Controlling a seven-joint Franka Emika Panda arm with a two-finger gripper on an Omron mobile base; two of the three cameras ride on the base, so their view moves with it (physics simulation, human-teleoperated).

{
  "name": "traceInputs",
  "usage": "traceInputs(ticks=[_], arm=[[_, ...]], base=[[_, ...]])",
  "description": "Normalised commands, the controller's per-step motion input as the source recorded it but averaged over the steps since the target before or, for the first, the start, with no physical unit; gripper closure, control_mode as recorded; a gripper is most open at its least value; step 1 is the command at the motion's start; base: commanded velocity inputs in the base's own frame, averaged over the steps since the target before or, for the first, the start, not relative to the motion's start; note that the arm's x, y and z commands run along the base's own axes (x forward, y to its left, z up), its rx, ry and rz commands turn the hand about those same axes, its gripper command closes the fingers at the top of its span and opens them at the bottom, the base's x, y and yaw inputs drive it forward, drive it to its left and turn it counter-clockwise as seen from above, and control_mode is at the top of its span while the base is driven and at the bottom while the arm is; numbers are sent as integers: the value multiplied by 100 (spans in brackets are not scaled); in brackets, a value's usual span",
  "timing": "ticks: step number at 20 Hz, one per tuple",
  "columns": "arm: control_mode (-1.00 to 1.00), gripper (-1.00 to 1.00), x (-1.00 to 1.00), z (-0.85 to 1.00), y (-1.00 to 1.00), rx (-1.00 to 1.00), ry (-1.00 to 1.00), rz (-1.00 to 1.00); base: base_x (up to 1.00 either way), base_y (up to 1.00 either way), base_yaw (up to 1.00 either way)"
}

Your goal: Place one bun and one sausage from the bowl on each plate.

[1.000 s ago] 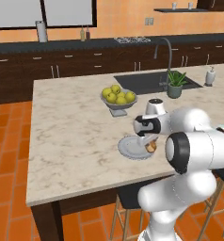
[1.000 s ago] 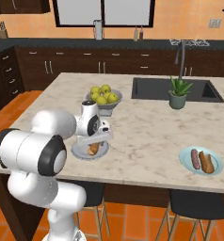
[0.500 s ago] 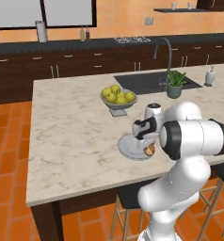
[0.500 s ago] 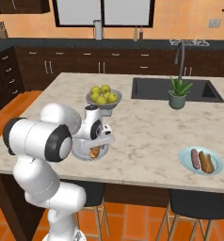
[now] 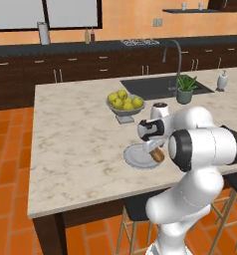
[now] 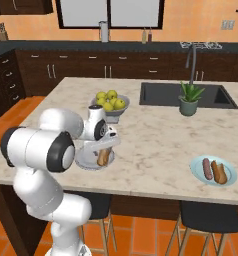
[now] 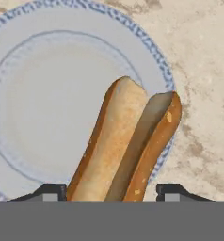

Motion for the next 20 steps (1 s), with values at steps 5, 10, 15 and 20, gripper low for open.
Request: traceInputs(ticks=[5, 10, 15, 20], arm=[[-100, -100, -18, 48, 14, 1, -1, 0], [-100, -100, -81, 83, 38, 8, -5, -3], [-100, -100, -100, 75, 9, 23, 1, -27], [-100, -100, -100, 57, 27, 12, -23, -38]], base=[[0, 0, 0], [0, 0, 0], [0, 0, 0], [0, 0, 0]])
